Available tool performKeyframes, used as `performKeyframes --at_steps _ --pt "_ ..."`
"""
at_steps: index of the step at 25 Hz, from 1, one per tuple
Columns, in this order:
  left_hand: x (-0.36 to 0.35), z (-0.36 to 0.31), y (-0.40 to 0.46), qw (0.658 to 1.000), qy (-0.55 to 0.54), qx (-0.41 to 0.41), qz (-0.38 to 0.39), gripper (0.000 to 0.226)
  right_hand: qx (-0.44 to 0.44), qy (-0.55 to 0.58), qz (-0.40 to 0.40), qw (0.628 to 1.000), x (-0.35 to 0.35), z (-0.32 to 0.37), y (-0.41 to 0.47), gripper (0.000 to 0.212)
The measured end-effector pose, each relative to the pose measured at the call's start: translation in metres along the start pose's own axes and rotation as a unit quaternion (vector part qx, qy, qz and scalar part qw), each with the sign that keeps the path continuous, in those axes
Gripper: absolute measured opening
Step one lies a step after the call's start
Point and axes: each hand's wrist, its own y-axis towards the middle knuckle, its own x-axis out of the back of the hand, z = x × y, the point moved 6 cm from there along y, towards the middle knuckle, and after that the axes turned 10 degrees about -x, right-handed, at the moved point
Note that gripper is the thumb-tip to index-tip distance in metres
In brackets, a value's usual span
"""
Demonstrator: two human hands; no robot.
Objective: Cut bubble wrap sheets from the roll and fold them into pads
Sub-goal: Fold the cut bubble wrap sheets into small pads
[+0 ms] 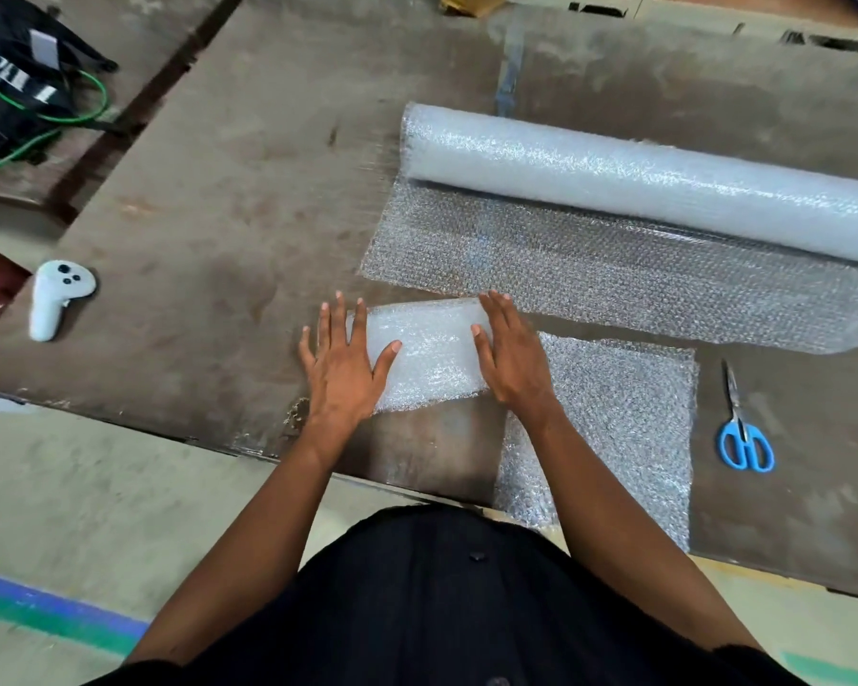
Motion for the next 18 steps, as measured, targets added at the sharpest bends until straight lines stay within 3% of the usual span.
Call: performKeyframes --at_steps 4,10,15,18 --pt "0.021 -0.073 0.009 0.992 -0.059 -0.089 -0.061 0.061 -0.095 0.014 -0.078 0.992 0.035 -0.049 -0.013 0.057" --pt "-0.015 -0.185 0.011 0.962 -0.146 -0.228 0.021 0.042 -0.175 -0.082 -0.148 0.97 0.067 -0.123 -0.044 0.041" --pt "-0.05 -0.248 0.014 0.941 -0.159 -0.275 0.118 0.052 -0.332 -0.15 -0.133 0.922 0.09 -0.19 -0.065 0.048" --pt "-0.062 -0.26 0.026 0.949 -0.138 -0.235 0.157 0.067 -0.349 -0.158 -0.115 0.917 0.103 -0.212 -0.064 0.05"
